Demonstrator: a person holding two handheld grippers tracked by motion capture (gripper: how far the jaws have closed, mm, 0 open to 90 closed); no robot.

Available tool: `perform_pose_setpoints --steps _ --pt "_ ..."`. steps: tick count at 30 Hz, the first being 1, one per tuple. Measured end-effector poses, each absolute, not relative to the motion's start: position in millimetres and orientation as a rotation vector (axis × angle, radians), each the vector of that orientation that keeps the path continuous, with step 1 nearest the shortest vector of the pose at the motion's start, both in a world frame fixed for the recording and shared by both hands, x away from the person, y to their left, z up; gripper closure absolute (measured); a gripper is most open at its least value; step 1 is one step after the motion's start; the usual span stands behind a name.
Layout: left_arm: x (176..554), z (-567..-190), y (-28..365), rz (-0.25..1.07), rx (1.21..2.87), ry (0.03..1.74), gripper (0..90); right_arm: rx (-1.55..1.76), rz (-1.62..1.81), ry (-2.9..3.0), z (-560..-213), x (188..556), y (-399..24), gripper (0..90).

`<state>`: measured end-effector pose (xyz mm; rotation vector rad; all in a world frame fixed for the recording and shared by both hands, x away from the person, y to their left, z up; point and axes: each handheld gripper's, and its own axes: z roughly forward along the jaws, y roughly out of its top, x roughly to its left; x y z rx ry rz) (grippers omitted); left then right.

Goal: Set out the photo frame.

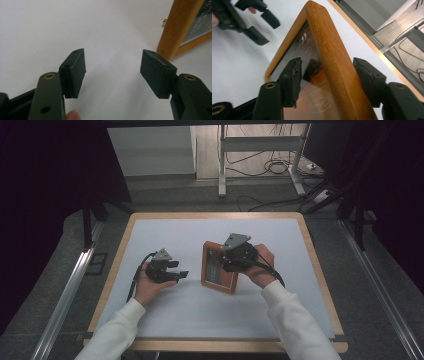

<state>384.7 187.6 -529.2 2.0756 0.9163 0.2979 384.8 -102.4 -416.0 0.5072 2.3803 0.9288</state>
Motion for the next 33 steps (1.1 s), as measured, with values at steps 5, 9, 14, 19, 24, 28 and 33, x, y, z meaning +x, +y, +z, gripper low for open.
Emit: perform_pose_setpoints --steps 5,9,14,19,24,28,33 --pt "385.3 -529.8 188.4 0.297 2.074 0.919 36.4 0.567 0.942 2.373 -421.4 396.4 -104.3 35.5" --pt "385.1 -529.8 188.1 0.294 2.073 0.918 36.2 0.597 0.962 2.373 -424.0 401.9 -105.6 34.3" --pt "384.9 -529.8 187.6 0.296 2.073 0.916 36.2 0.602 0.958 2.362 -424.6 401.8 -104.7 32.5" --pt "385.0 -529.7 188.5 0.294 2.071 0.918 36.1 0.672 1.024 2.292 -417.9 396.0 -111.1 28.6" --pt "384.2 -529.0 188.7 0.294 2.065 0.921 36.1 0.742 1.103 2.252 -413.2 386.5 -128.0 27.2" --pt "384.2 -528.8 188.5 0.293 2.073 0.917 36.1 0.788 1.160 2.236 -414.8 376.6 -145.5 26.6" --pt "382.4 -527.3 187.6 0.297 2.072 0.911 36.0 0.818 1.199 2.223 -422.3 361.1 -165.9 26.4"
